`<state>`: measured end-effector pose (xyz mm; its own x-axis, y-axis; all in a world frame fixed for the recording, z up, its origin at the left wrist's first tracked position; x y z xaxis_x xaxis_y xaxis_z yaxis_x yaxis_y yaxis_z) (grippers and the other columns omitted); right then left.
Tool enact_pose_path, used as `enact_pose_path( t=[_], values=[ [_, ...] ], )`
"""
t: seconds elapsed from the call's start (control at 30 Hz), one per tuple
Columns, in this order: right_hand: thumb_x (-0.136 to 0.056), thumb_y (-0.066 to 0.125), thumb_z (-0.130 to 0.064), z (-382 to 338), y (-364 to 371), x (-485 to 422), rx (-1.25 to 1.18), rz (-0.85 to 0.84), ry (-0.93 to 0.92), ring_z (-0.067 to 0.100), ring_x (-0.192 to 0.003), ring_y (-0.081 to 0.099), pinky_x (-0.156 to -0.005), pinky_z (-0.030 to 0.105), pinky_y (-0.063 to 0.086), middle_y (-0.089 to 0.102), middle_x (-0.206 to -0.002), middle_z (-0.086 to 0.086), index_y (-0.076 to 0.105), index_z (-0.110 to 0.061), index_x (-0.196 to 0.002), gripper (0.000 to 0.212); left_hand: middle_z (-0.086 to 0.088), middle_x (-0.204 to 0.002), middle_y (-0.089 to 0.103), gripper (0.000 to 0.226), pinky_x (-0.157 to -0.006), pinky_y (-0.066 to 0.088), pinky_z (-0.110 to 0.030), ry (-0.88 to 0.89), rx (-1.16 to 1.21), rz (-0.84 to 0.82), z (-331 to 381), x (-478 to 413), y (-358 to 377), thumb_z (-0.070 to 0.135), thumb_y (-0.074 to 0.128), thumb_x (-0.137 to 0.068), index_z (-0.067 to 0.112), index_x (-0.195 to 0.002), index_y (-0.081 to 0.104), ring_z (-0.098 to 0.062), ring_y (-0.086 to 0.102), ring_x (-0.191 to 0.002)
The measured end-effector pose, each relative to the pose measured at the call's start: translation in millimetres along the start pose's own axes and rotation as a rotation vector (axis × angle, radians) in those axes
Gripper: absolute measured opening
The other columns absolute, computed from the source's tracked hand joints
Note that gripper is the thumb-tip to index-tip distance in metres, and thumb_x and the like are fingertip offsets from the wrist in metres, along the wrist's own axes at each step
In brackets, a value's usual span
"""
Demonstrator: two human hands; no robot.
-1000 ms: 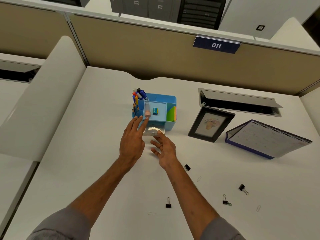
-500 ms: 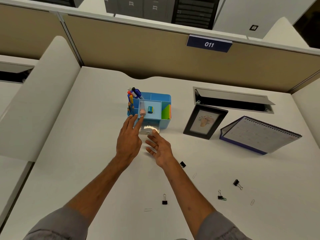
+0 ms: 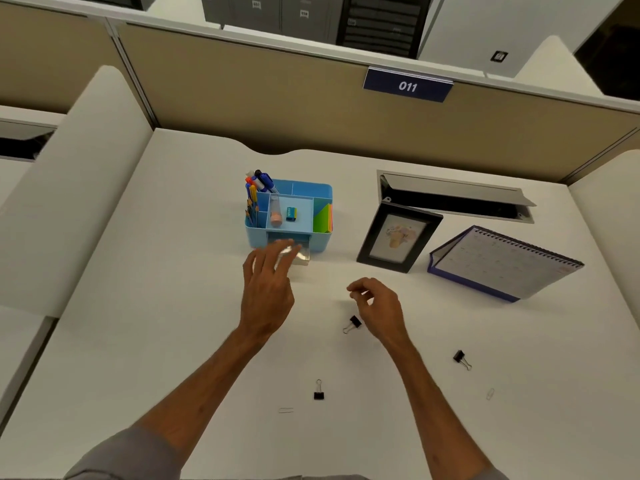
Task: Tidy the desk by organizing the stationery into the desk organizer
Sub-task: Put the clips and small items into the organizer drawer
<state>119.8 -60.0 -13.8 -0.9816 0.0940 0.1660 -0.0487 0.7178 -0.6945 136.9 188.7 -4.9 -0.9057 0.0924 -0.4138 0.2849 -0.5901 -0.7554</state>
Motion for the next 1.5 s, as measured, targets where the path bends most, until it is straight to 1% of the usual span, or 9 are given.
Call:
enact_pose_path(
  t=[0.1, 0.23, 0.3, 0.47, 0.67, 0.83, 1.17, 1.33, 1.5],
  values=[
    [-0.097, 0.068, -0.007, 17.1, -8.8, 9.6, 0.256, -0.166, -0.071, 0.008, -0.11, 0.06, -0.097, 0.028, 0.053, 0.063, -0.122, -0.012, 0.069, -0.033, -0.115, 0.031, -0.009, -0.142, 0.06, 0.061, -0.12, 0.035, -0.053, 0.181, 0.035, -0.05, 20.8, 14.8, 8.5, -0.008, 0.052, -0.086, 0.016, -0.141, 0.063, -0.029, 0.05, -0.141],
    [-0.095, 0.073, -0.016, 29.4, -4.1, 24.8, 0.445, -0.268, -0.125, 0.014, -0.125, 0.052, -0.106, 0.032, 0.045, 0.055, -0.137, -0.01, 0.064, -0.032, -0.128, 0.038, -0.006, -0.128, 0.069, 0.054, -0.103, 0.051, -0.042, 0.278, 0.102, -0.193, 37.2, 34.5, 28.5, -0.007, 0.062, -0.087, 0.018, -0.135, 0.067, -0.025, 0.062, -0.121],
    [-0.096, 0.072, -0.02, 34.0, 2.4, 30.1, 0.494, -0.25, -0.156, 0.016, -0.12, 0.053, -0.102, 0.031, 0.046, 0.055, -0.133, -0.009, 0.063, -0.031, -0.127, 0.034, -0.002, -0.127, 0.068, 0.052, -0.096, 0.056, -0.037, 0.252, 0.131, -0.309, 42.8, 41.2, 38.9, -0.001, 0.062, -0.09, 0.022, -0.136, 0.065, -0.021, 0.063, -0.113],
    [-0.098, 0.071, -0.025, 38.6, 10.5, 33.1, 0.512, -0.202, -0.183, 0.018, -0.112, 0.057, -0.097, 0.029, 0.047, 0.058, -0.128, -0.004, 0.063, -0.027, -0.123, 0.026, 0.008, -0.129, 0.067, 0.037, -0.098, 0.057, -0.032, 0.017, 0.245, -0.543, 52.8, 55.3, 52.7, 0.023, 0.055, -0.101, 0.03, -0.136, 0.063, -0.011, 0.063, -0.112],
    [-0.095, 0.071, -0.047, 9.1, -1.1, 22.6, 0.36, -0.09, -0.225, 0.008, -0.095, 0.061, -0.084, 0.028, 0.05, 0.062, -0.114, -0.012, 0.068, -0.03, -0.112, 0.024, 0.011, -0.116, 0.07, 0.033, -0.082, 0.05, -0.021, -0.389, 0.265, -0.464, 54.7, 44.6, 47.1, 0.048, 0.053, -0.107, 0.025, -0.125, 0.069, -0.009, 0.066, -0.09],
    [-0.093, 0.071, -0.053, -34.3, 0.4, 5.9, 0.28, -0.099, -0.272, 0.007, -0.084, 0.06, -0.079, 0.028, 0.053, 0.064, -0.106, -0.014, 0.069, -0.033, -0.11, 0.026, -0.003, -0.087, 0.076, 0.038, -0.057, 0.062, -0.028, -0.687, 0.598, -0.393, 43.4, 25.1, 31.7, 0.045, 0.05, -0.108, 0.014, -0.1, 0.073, -0.015, 0.071, -0.064],
    [-0.089, 0.079, -0.043, -112.7, 27.8, -42.6, 0.096, -0.044, -0.233, 0.008, -0.086, 0.063, -0.072, 0.028, 0.056, 0.068, -0.103, -0.011, 0.069, -0.028, -0.111, 0.029, -0.012, -0.091, 0.075, 0.045, -0.054, 0.054, -0.029, -0.852, 0.758, -0.206, -1.0, 4.5, 2.5, 0.036, 0.038, -0.114, 0.008, -0.106, 0.072, -0.024, 0.066, -0.066],
    [-0.091, 0.078, -0.038, -145.1, 45.8, -72.5, 0.281, -0.013, -0.087, 0.018, -0.101, 0.065, -0.07, 0.029, 0.045, 0.073, -0.114, -0.003, 0.073, -0.024, -0.116, 0.028, -0.001, -0.091, 0.077, 0.036, -0.056, 0.054, -0.026, -0.844, 0.687, -0.235, -14.8, 15.7, -4.7, 0.039, 0.045, -0.112, 0.018, -0.105, 0.074, -0.018, 0.07, -0.068],
    [-0.089, 0.081, -0.035, -159.9, 65.0, -90.2, 0.373, -0.051, 0.026, 0.017, -0.087, 0.062, -0.067, 0.031, 0.047, 0.075, -0.105, 0.001, 0.074, -0.021, -0.113, 0.029, 0.002, -0.092, 0.078, 0.033, -0.06, 0.06, -0.027, -0.869, 0.708, -0.285, -29.5, 23.3, -6.8, 0.041, 0.049, -0.11, 0.021, -0.105, 0.075, -0.017, 0.072, -0.071]
  ],
)
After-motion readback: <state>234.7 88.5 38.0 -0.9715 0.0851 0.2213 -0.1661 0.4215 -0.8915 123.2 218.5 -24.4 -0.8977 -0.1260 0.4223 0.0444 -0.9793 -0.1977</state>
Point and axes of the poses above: each hand's wrist, its own x-axis away from the middle knuckle, its own y-axis out of the palm, z = x × y, the point moved 1 cm from there along -x, towards the middle knuckle
